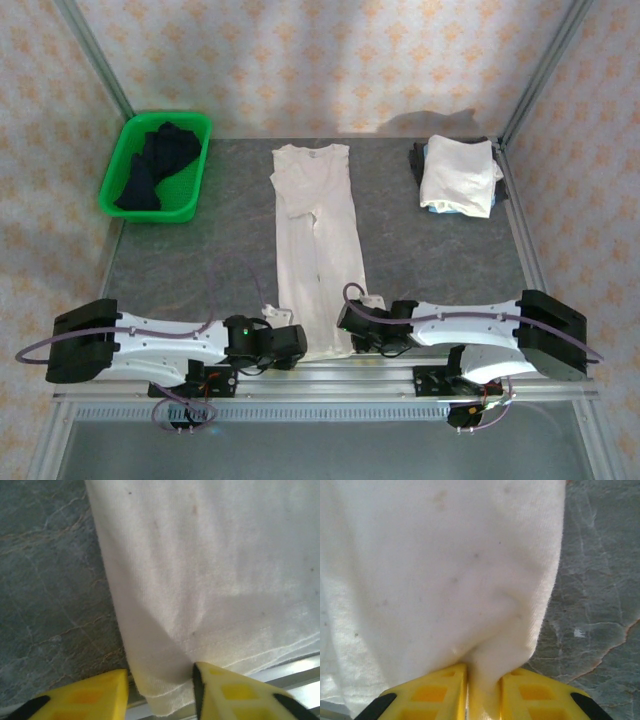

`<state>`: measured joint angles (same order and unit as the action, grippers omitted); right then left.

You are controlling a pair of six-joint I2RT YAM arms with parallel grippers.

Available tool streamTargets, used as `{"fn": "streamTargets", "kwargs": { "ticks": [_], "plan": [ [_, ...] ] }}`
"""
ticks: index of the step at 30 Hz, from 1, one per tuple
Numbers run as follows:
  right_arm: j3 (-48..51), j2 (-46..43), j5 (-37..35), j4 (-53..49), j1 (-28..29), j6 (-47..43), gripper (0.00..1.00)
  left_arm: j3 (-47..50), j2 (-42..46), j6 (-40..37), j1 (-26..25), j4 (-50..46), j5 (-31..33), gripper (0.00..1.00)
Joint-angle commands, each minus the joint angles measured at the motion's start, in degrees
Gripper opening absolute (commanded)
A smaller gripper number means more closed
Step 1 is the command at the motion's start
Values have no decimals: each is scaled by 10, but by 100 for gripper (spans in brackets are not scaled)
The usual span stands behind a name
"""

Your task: Fold and stack the t-shirts

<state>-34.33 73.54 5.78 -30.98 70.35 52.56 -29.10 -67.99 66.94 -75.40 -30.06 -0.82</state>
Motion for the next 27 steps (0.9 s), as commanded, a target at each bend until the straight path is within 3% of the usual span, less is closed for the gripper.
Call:
{"fn": "streamTargets", "kwargs": {
  "ticks": [1,6,10,13,18,23,27],
  "plan": [
    [-20,3,-26,-9,3,-11,22,-9,16,8,-4,1,37,26],
    [-28,-13,-34,-20,3,-9,19,-27,41,-3,-4,-8,65,0],
    [-61,-29,-71,-70,-1,1,15,-48,81,-13,2,-44,114,0],
    [-96,-41,-95,-96,-36,-16,13,-60,138,-28,26,-65,177,0],
    [-172,-18,-120,-91,-133,-98,12,-69,175,-121,171,-15,141,0],
    [-257,60,-109,-60,-208,-169,11,-119,119,-196,319,-1,71,0],
    [-331,133,-90,-60,-267,-213,10,-172,44,-247,407,16,28,0]
  ]
}}
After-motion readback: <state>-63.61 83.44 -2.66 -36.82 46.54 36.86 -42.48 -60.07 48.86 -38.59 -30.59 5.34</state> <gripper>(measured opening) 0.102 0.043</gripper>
